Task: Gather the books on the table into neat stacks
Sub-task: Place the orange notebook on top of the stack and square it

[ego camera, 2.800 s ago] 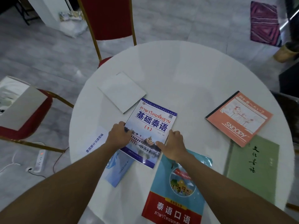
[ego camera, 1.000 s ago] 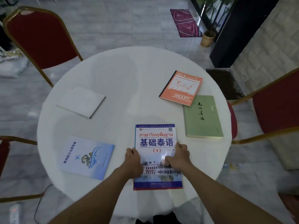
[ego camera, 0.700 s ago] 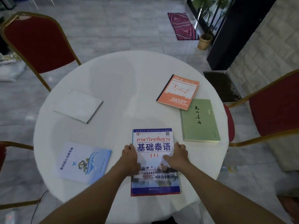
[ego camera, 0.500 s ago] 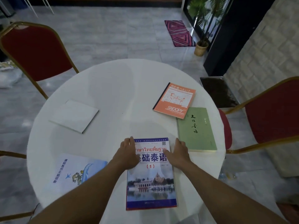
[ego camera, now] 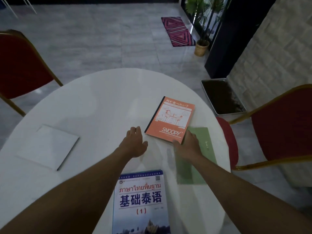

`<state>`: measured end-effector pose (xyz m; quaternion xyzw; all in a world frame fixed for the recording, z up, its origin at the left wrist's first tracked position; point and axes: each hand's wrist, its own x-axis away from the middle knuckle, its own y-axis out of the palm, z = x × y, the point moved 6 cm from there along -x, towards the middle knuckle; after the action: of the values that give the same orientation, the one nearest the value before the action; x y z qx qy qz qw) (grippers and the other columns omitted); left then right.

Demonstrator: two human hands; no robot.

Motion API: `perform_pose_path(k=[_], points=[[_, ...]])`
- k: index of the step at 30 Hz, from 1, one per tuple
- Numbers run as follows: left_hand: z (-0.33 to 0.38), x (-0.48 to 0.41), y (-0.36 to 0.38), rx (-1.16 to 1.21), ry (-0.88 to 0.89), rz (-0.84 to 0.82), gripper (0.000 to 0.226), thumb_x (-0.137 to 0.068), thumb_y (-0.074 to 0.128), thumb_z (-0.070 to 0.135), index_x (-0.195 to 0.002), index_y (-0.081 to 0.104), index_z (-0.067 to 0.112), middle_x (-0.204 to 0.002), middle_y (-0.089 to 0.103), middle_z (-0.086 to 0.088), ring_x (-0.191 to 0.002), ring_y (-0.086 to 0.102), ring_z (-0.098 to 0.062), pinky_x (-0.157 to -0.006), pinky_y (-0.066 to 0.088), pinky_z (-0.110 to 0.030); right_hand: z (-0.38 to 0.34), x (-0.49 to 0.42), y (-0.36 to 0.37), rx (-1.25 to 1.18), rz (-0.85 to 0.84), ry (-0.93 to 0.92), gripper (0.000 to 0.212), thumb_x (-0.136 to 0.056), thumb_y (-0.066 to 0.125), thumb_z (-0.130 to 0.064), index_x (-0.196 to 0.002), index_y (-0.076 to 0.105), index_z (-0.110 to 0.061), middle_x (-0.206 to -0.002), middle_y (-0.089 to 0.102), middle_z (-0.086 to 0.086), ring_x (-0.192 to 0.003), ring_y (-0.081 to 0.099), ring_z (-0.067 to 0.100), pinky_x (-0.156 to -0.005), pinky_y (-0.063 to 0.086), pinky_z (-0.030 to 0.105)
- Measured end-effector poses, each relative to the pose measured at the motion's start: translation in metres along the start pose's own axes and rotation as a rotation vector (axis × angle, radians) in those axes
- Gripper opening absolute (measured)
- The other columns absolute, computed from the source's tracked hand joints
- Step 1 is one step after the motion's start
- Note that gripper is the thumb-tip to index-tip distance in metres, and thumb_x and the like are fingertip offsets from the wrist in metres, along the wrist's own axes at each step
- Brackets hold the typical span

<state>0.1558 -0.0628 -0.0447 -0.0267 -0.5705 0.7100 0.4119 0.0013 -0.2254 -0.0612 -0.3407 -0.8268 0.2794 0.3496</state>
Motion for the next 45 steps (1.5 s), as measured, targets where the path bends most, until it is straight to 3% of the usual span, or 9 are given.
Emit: perform_pose_path(k=[9, 12, 16, 23, 26, 32, 36, 41, 45], points=[[0.022, -0.074, 0.011, 0.053, -0.045, -0.031, 0.044, -0.095, 0.047, 0.032, -0.129, 0.040, 0.005, -0.136, 0.040, -0.018, -0.126, 0.040, -0.033, -0.100, 0.041, -0.045, -0.001, -0.073, -0.007, 0.142, 0.028, 0.000, 0.061, -0.086, 0.068, -0.046, -0.135, 0.044, -0.019, -0.138, 0.054, 0.007, -0.133, 0.040, 0.034, -0.108, 0.038, 0.048], [0.024, -0.088, 0.018, 0.076, -0.078, -0.041, 0.045, -0.095, 0.048, 0.032, -0.131, 0.039, 0.006, -0.136, 0.040, -0.018, -0.126, 0.041, -0.034, -0.099, 0.042, -0.045, 0.000, -0.087, -0.002, 0.162, 0.002, 0.014, 0.061, -0.087, 0.066, -0.047, -0.135, 0.040, -0.021, -0.137, 0.054, 0.006, -0.131, 0.038, 0.032, -0.103, 0.034, 0.046], [0.028, -0.098, 0.029, 0.103, -0.127, -0.061, 0.051, -0.096, 0.051, 0.035, -0.136, 0.035, 0.007, -0.138, 0.041, -0.019, -0.128, 0.044, -0.036, -0.102, 0.042, -0.045, 0.003, -0.092, 0.010, 0.192, -0.048, 0.039, 0.080, -0.087, 0.068, -0.046, -0.151, 0.026, -0.021, -0.143, 0.047, 0.009, -0.137, 0.031, 0.032, -0.108, 0.029, 0.048], [0.016, -0.096, 0.037, 0.190, -0.256, -0.055, 0.058, -0.092, 0.059, 0.025, -0.141, 0.031, 0.010, -0.138, 0.039, -0.020, -0.126, 0.047, -0.037, -0.102, 0.045, -0.045, 0.001, -0.094, 0.013, 0.106, -0.074, 0.014, 0.095, -0.085, 0.075, -0.024, -0.158, 0.014, -0.022, -0.149, 0.040, 0.010, -0.142, 0.027, 0.032, -0.115, 0.026, 0.048], [0.014, -0.090, 0.039, 0.266, -0.225, -0.064, 0.043, -0.094, 0.052, 0.012, -0.134, 0.038, 0.009, -0.138, 0.033, -0.017, -0.121, 0.051, -0.034, -0.098, 0.048, -0.042, -0.003, -0.088, 0.013, 0.020, -0.085, -0.029, 0.096, -0.084, 0.074, -0.012, -0.159, 0.014, -0.021, -0.148, 0.041, 0.009, -0.143, 0.028, 0.030, -0.117, 0.032, 0.047], [0.009, -0.068, 0.028, 0.369, -0.139, 0.014, 0.044, -0.089, 0.057, 0.004, -0.129, 0.040, 0.008, -0.133, 0.035, -0.012, -0.105, 0.045, -0.016, -0.092, 0.046, -0.030, -0.009, -0.068, 0.005, -0.117, -0.037, -0.083, 0.076, -0.078, 0.074, 0.002, -0.138, 0.033, -0.019, -0.136, 0.052, 0.008, -0.132, 0.047, 0.029, -0.103, 0.051, 0.050], [0.013, -0.042, 0.017, 0.486, -0.036, 0.020, 0.042, -0.089, 0.066, 0.019, -0.127, 0.049, 0.012, -0.128, 0.052, -0.012, -0.117, 0.057, -0.032, -0.098, 0.052, -0.051, -0.017, -0.048, 0.001, -0.127, -0.017, -0.123, 0.082, -0.076, 0.075, 0.004, -0.143, 0.036, -0.020, -0.136, 0.054, 0.007, -0.131, 0.050, 0.027, -0.102, 0.053, 0.045], [0.003, 0.004, 0.011, 0.492, 0.015, 0.014, 0.049, -0.083, 0.074, 0.021, -0.126, 0.052, 0.014, -0.129, 0.054, -0.013, -0.121, 0.054, -0.038, -0.098, 0.051, -0.054, -0.016, -0.007, 0.006, -0.137, -0.001, -0.133, 0.086, -0.072, 0.080, 0.006, -0.142, 0.036, -0.017, -0.131, 0.057, 0.006, -0.123, 0.056, 0.025, -0.077, 0.051, 0.024], [-0.022, 0.046, 0.021, 0.356, -0.067, 0.010, 0.061, -0.071, 0.080, 0.011, -0.122, 0.046, 0.010, -0.133, 0.045, -0.013, -0.124, 0.050, -0.032, -0.099, 0.052, -0.048, -0.007, 0.037, 0.020, -0.139, -0.046, -0.117, 0.090, -0.072, 0.079, 0.007, -0.145, 0.033, -0.018, -0.133, 0.054, 0.008, -0.129, 0.051, 0.029, -0.098, 0.056, 0.042]])
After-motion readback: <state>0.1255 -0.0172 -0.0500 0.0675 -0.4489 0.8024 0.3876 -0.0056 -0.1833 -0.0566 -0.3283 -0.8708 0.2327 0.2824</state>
